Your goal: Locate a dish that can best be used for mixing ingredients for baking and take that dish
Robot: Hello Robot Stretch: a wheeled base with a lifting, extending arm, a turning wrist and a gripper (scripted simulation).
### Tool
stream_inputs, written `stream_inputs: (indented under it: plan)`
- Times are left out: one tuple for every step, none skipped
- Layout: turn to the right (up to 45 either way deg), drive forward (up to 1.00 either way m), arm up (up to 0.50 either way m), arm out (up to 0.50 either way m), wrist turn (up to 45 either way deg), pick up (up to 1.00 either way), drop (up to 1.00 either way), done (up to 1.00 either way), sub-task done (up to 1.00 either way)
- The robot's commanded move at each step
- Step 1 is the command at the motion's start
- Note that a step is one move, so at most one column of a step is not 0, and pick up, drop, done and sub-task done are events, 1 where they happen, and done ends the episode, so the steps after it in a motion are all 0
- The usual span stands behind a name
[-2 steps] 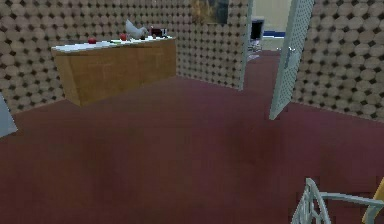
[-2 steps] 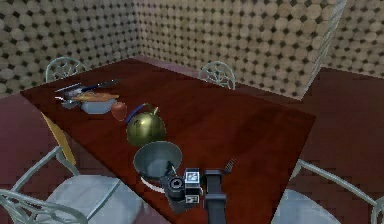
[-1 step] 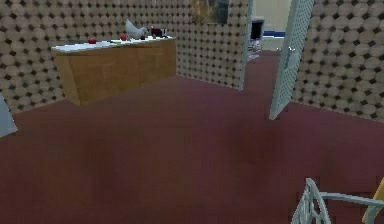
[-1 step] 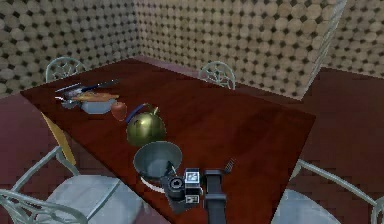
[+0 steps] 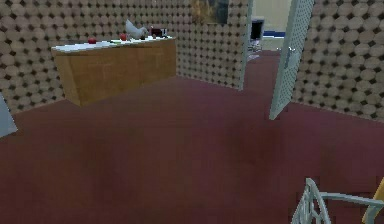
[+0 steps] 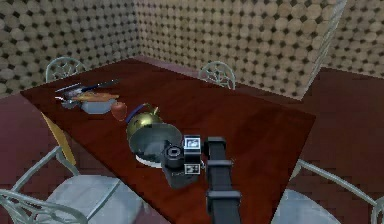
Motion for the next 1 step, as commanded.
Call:
stream_inputs:
  plan:
    - [0.0,0.0,0.0,0.0,0.0,0.0,0.0,1.0,0.0]
